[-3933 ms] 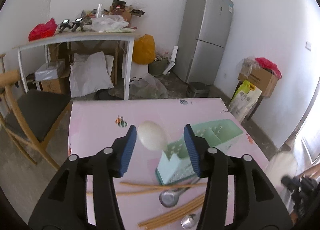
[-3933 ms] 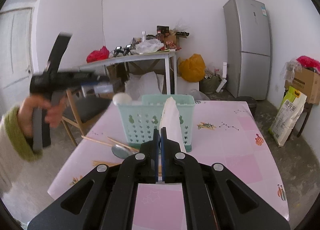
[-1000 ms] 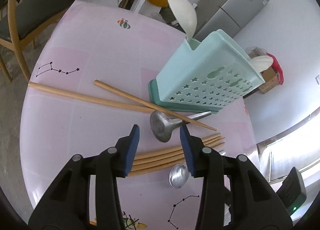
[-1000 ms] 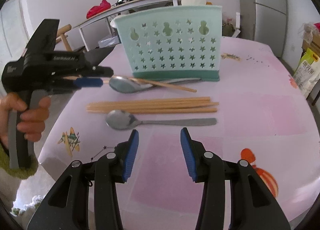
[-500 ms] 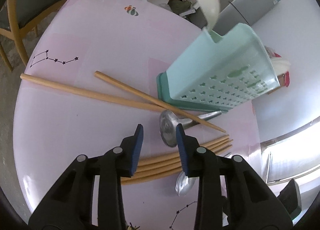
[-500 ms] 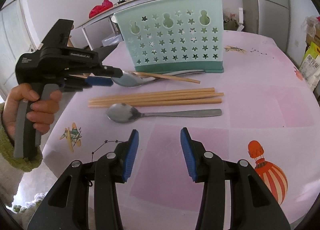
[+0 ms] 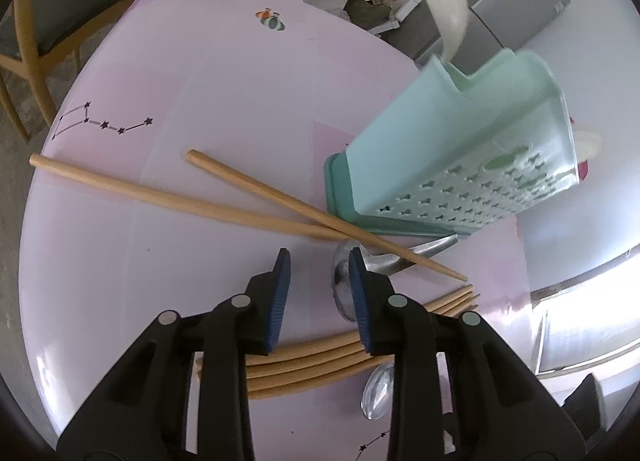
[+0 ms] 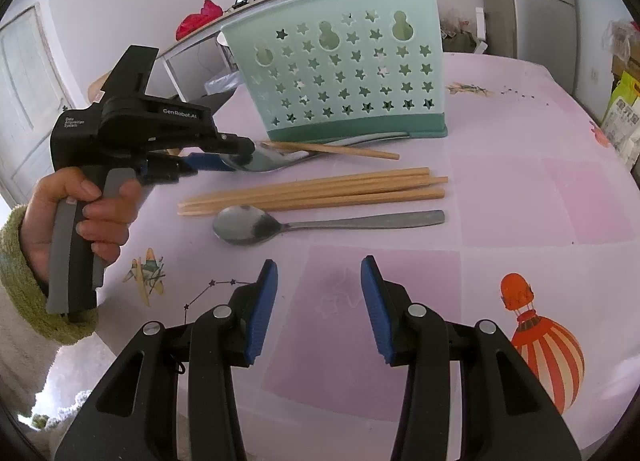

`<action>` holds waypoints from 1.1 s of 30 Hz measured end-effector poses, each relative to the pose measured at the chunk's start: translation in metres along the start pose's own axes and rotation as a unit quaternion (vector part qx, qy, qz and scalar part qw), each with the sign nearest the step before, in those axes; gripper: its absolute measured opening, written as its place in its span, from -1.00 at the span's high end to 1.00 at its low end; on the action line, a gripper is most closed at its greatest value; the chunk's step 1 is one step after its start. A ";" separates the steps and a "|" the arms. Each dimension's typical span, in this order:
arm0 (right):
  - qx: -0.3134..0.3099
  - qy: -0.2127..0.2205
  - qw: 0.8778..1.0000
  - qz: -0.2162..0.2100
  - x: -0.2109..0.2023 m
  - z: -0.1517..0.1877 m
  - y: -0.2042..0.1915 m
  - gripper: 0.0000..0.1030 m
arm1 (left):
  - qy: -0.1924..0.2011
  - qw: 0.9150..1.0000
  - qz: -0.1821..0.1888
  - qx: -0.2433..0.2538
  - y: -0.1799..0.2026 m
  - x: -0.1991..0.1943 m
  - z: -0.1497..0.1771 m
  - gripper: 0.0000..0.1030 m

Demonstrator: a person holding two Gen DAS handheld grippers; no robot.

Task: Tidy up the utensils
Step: 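Reach the left tool to the metal spoon by the holder and grasp it, then lift the metal spoon with the left tool and carry it toward the holder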

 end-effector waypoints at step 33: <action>-0.015 -0.008 1.000 0.016 0.004 -0.002 -0.013 0.17 | 0.044 0.999 0.011 0.017 0.007 -0.045 0.006 0.97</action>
Point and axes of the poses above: each gripper's, at about its wrist camera, not at the fingertips, and x roughly the way its jaws point, y to its right, z to its underside, the point moved 2 cm from there along x, roughly the way its jaws point, and after that the axes turned 12 degrees about -z, right-handed, at the moved point
